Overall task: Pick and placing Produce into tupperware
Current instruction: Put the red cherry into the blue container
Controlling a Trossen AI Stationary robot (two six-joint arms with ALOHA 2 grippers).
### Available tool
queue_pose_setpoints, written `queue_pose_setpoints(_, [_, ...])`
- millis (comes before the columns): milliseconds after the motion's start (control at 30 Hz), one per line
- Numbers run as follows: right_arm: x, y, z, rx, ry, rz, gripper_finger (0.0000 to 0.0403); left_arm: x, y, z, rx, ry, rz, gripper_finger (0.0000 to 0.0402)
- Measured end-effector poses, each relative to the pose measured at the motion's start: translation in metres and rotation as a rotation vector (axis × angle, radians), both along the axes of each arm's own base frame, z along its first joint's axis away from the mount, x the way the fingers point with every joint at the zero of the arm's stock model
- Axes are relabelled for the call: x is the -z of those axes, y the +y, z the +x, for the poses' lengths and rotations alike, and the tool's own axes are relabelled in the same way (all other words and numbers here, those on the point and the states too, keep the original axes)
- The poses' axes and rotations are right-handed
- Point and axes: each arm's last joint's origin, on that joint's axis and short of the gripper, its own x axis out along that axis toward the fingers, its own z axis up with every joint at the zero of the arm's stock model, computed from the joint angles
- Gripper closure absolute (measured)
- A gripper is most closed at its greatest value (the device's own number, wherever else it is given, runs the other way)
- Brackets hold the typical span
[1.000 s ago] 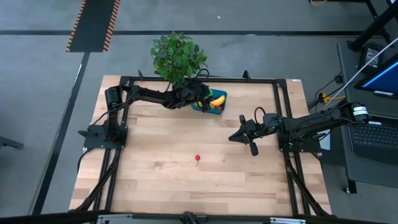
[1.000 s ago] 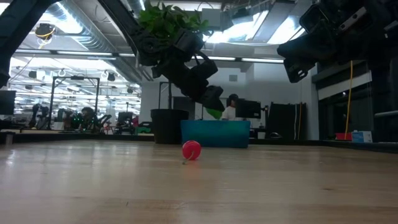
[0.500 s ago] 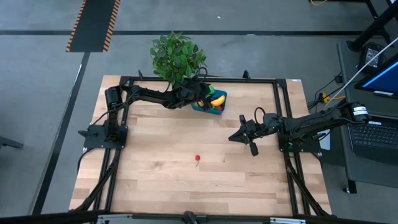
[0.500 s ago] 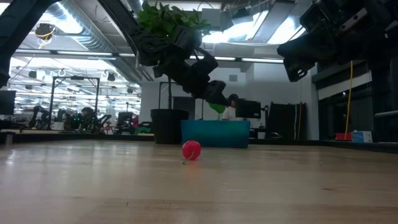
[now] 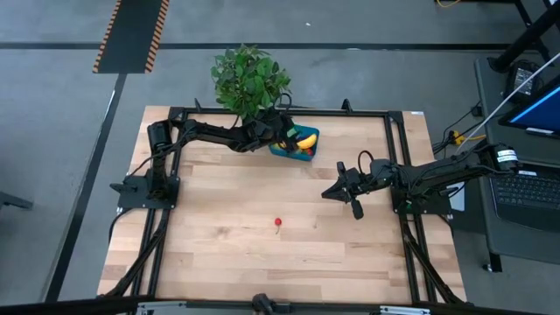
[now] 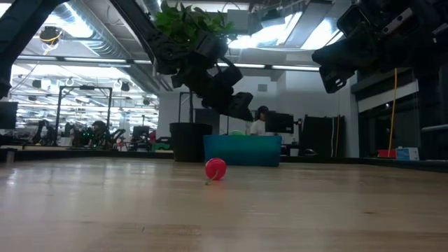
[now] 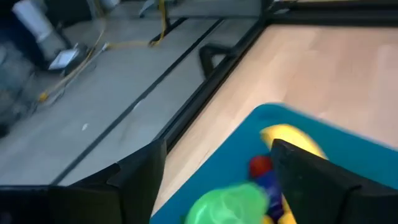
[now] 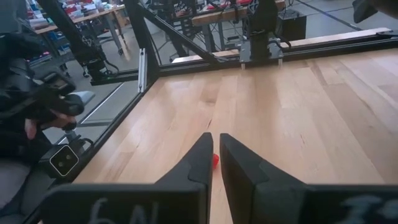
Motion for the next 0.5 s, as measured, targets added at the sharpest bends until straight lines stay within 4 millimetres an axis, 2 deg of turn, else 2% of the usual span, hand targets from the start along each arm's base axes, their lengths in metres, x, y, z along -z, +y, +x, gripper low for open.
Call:
queue_pose_setpoints(233, [0.0,0.0,0.0,0.0,0.0,0.0,0.0369,0.005,0.009,-0.007,-0.058,0.045,-0.034,0.0069])
queue_pose_setpoints(500, [0.0,0.0,0.0,0.0,-0.001,-0.001,0.0369,0.005,-0.007,0.001,0.034,0.112,0.053,0.0067])
